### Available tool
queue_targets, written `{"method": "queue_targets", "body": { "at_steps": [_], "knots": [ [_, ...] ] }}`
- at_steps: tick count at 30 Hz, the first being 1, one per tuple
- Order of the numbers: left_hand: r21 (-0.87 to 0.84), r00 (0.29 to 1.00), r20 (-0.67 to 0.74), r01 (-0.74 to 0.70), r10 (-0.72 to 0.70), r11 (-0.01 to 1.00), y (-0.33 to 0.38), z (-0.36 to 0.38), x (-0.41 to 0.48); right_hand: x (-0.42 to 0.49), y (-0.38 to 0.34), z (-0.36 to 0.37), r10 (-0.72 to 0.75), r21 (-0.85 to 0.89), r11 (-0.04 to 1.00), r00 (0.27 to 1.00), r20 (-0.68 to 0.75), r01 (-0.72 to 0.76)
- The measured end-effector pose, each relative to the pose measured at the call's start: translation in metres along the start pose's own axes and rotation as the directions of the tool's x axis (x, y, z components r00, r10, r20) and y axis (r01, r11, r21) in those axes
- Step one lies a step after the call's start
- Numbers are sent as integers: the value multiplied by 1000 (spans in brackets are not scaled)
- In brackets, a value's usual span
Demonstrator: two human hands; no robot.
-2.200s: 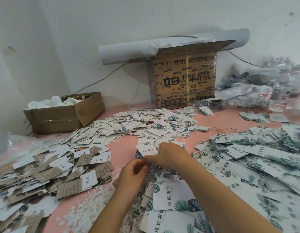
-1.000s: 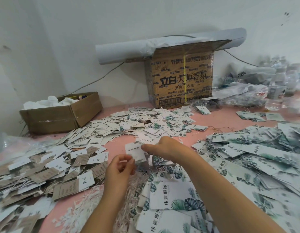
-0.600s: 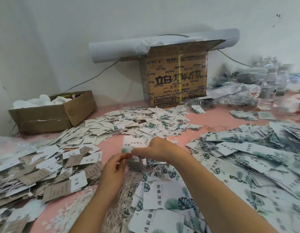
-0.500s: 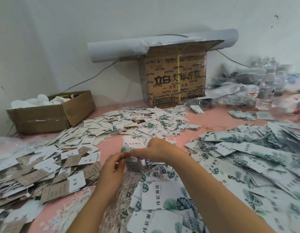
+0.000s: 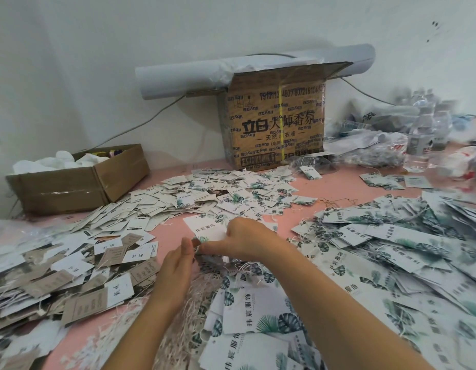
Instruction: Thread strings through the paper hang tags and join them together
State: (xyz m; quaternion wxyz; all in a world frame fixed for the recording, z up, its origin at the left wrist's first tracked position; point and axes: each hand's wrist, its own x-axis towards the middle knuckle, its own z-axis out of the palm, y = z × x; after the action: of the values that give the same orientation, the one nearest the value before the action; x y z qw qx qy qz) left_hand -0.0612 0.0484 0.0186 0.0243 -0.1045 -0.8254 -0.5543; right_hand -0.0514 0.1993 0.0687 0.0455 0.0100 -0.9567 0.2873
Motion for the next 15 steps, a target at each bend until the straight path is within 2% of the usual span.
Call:
{"method": "queue_targets", "body": {
  "at_steps": [5,10,13,15],
  "knots": [
    [-7,999,-41,-1,1,1000,-1,-2,1,-1,-3,1,-46,-102,994,999,-20,44],
    [-139,995,-90,-59,47,988,0,-2,4,-3,-8,7,-187,-239,954,982,2,182],
    [-225,986,-165,-23,-15,974,-4,-4,8,0,-5,7,-172,-106,979,984,50,176],
    [-298,980,-191,-3,-57,954,-6,-5,11,5,5,5,-108,-43,993,994,-10,107]
  ]
}}
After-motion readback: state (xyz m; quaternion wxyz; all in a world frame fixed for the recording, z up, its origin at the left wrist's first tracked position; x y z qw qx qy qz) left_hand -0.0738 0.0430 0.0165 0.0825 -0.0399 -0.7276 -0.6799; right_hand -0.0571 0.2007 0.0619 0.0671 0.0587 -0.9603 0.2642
